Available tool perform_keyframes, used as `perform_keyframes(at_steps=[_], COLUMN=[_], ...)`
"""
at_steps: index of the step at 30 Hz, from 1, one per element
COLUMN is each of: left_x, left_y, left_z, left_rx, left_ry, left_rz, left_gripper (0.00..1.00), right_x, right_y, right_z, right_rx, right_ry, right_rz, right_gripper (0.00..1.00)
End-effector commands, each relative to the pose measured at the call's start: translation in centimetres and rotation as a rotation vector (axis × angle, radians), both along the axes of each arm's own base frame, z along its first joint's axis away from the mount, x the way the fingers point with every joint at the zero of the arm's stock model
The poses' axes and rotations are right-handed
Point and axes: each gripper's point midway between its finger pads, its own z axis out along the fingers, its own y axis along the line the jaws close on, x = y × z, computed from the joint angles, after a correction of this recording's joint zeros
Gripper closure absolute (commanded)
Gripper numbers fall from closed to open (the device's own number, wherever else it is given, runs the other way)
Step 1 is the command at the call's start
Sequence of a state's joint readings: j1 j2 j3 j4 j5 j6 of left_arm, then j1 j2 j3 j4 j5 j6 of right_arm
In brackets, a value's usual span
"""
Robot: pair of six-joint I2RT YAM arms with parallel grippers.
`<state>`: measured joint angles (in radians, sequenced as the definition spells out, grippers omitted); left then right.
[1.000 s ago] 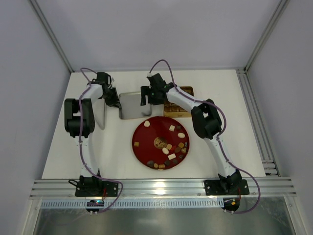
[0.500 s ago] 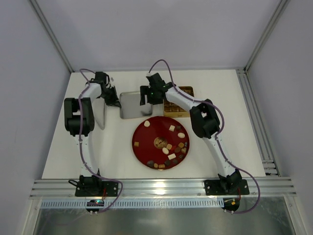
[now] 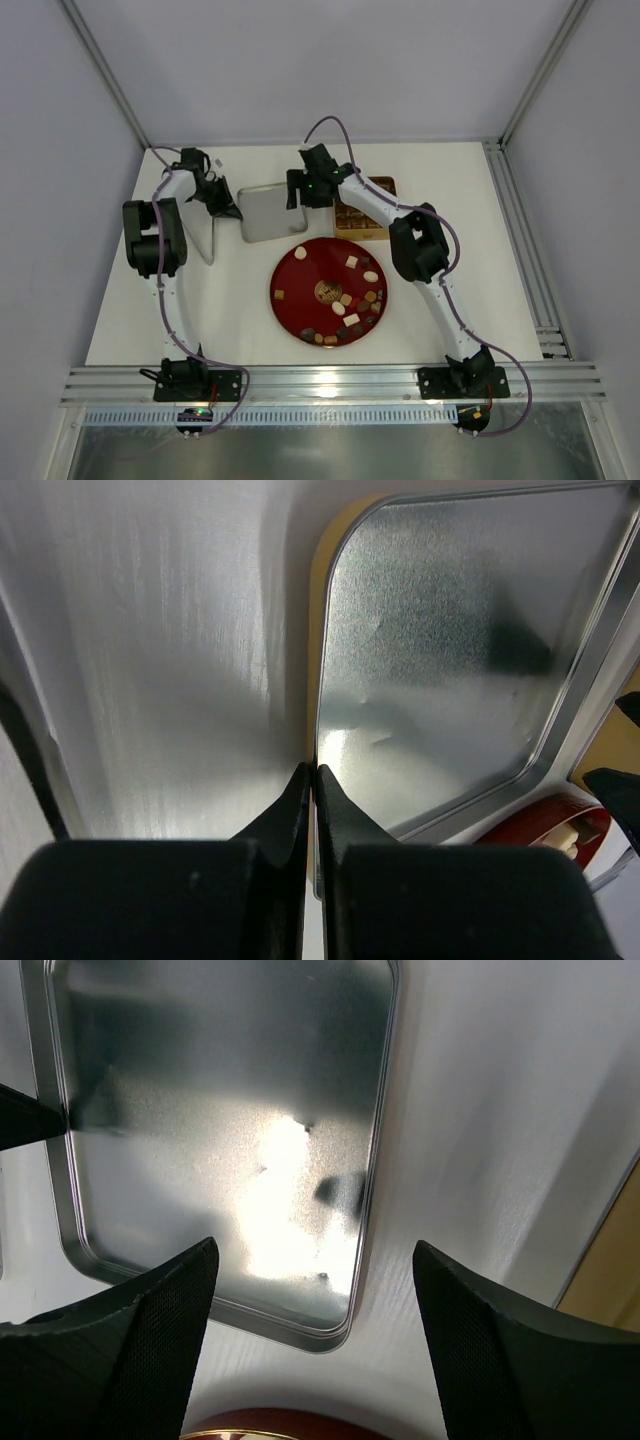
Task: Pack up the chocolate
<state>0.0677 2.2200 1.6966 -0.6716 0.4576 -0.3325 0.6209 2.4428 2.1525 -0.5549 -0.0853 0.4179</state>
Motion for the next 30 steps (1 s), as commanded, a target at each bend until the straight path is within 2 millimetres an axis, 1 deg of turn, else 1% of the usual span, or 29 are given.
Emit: perform_keyframes(at_steps=[1,6,11,18,24,28,30], left_x=[0.5,0.3,0.3,0.2,0.2,0.3,0.3], left_y=[-0.7,-0.7,-0.4,-0.4,-0.4,-0.3,-0.1], left_z=[1.3,1.4,2.0,2.2,2.7,3.1,3.0], left_rx=[-0.064,-0.074,-0.103,-0.128,-0.15,-0.163,-0.163], left_ry=[-0.018,-0.016,-0.021,-0.016,-0.021,-0.026,-0.022], left_rz=[-0.023,-0.025,-0.014,-0.008,-0.004,0.002,0.01], left_gripper=[1.0,1.0,1.0,1.0,1.0,1.0,1.0], right_x=[0.5,0.6,0.9,0.8,0.8,0.9,0.9], right_y=[0.9,1.1,1.2,1.5,1.6,1.7,1.7], right_z=[1.0,0.2,0.2,0.4,0.0,0.1,-0.1], right_rx=[0.027,0.025,0.027,0.043,0.053,0.058,0.057], right_ry=[-0.019,-0.004,-0.011,-0.004,0.008,0.005,0.008], right_rz=[0.001,-0.003,-0.002,0.005,0.003,0.001,0.0], right_gripper=[0.21,0.25,0.25,0.24,0.24,0.24,0.25])
